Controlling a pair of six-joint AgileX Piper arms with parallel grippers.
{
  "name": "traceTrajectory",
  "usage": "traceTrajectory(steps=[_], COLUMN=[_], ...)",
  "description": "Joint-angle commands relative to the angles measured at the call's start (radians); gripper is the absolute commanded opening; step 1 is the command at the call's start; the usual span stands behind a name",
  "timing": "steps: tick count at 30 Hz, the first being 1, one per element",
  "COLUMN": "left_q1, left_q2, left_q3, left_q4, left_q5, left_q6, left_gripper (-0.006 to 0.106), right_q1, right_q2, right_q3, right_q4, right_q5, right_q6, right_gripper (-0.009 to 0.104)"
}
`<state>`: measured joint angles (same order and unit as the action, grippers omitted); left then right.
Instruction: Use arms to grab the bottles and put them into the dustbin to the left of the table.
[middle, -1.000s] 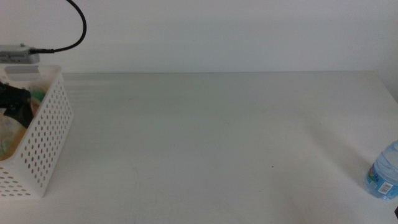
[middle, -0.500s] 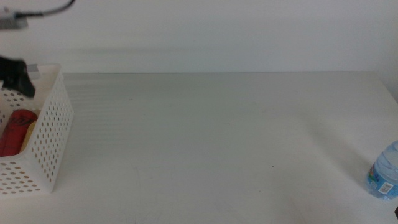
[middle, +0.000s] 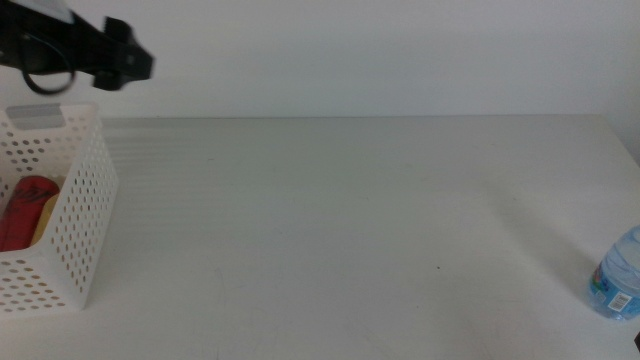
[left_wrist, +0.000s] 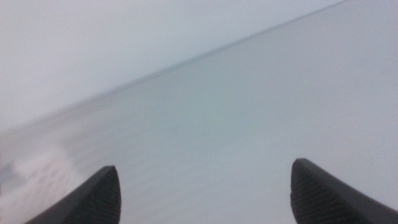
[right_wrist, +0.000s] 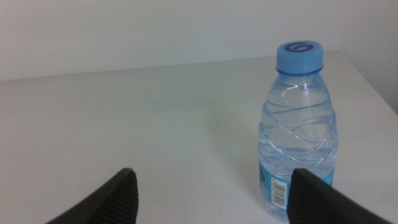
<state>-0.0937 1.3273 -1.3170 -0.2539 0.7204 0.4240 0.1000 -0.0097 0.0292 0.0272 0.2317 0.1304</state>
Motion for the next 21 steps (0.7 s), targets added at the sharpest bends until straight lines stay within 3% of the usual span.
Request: traceTrajectory(steps=[1,9,21], left_q1=[-0.063,-0.184,-0.193], left_q2=[-0.09,-0.234,-0.467], left_q3=[0.031,0.208,0.452], left_q4=[-0.026,-0.032,-0.027], left_q5=[-0.142,-0.24,-0.264], left_q6=[0.002,0.001,-0.032], left_gripper=[0.09,0.09,0.09], right_q1=[-0.005,-0.005,-0.005], right_q2=[-0.027,-0.027,-0.027], right_q3=[-0.008,-0.008,-0.008], right_q4=[-0.009,-0.009,-0.009], right_q5=[-0.077,-0.077,-0.077], right_q6=[-0.01,-0.01,-0.01], right_gripper=[0.063,0.063,0.063])
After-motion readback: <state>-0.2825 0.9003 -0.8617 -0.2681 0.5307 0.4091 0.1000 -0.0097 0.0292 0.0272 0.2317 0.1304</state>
